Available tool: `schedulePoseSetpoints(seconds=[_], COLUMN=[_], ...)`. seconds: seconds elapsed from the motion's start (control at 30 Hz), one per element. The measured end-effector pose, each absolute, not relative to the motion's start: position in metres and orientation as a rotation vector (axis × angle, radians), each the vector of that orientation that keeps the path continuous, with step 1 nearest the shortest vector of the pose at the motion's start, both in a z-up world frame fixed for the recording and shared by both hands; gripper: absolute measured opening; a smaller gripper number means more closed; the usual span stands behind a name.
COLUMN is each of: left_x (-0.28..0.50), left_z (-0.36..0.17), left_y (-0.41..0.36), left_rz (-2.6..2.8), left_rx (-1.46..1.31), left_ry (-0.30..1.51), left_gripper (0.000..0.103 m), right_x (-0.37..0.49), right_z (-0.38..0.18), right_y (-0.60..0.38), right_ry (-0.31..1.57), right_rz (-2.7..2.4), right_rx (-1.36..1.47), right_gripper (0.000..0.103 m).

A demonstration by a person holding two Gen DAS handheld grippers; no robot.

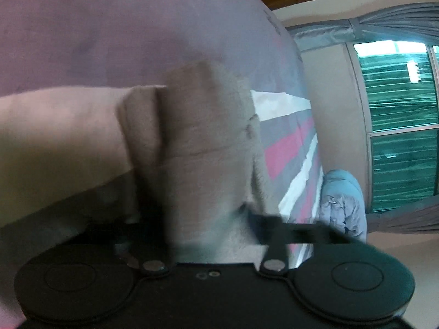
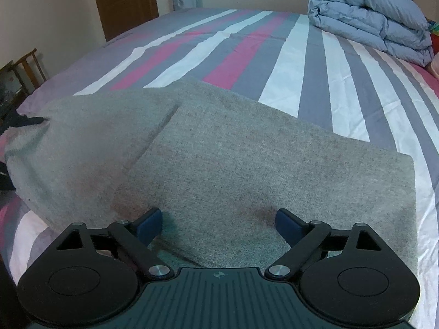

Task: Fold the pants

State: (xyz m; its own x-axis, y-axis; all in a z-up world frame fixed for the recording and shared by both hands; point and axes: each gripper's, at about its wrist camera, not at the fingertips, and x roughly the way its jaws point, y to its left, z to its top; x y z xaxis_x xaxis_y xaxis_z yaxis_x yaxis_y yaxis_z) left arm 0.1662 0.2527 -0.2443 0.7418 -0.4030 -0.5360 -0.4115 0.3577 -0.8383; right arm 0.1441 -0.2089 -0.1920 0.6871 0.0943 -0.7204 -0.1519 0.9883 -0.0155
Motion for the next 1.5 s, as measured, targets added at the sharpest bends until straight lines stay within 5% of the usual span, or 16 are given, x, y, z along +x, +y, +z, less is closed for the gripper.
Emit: schedulePoseSetpoints(seconds=[0.27,0.57,0.87,1.13,1.5], left_x=[0.155,0.156,0.135,0.136,0.133], left_z=[-0.181,-0.087,-0.122,-0.124,-0.128], left_y=[0.226,0.103,-0.067,-0.100,-0.119], left_rz=[-0.042,-0.377,-0.597,-0.596,-0.664], left_rx=[-0.982,-0.575,-0.194,-0.055,0.020], left_ry=[0.685,0.638,0.838,0.937,0.970], left_gripper=[0.008,0.008,0.009,0.038,0.054], right_x=[0.136,0.120,0.097,0.079,0.061], right_z=[-0.190,-0.176,-0.164,-0.147,-0.141], right_y=[-0.206,-0.226,-0.290,-0.340,-0.368], right_ry=[0.775,0.734,0.752,0.720,0.706], right_rz=[0.134,0.084,-0.079,-0.131,-0.136], right_rx=[-0.107,-0.101,-0.046,0.035,0.131], right_gripper=[0.090,0.090,0.090,0.090,0.090])
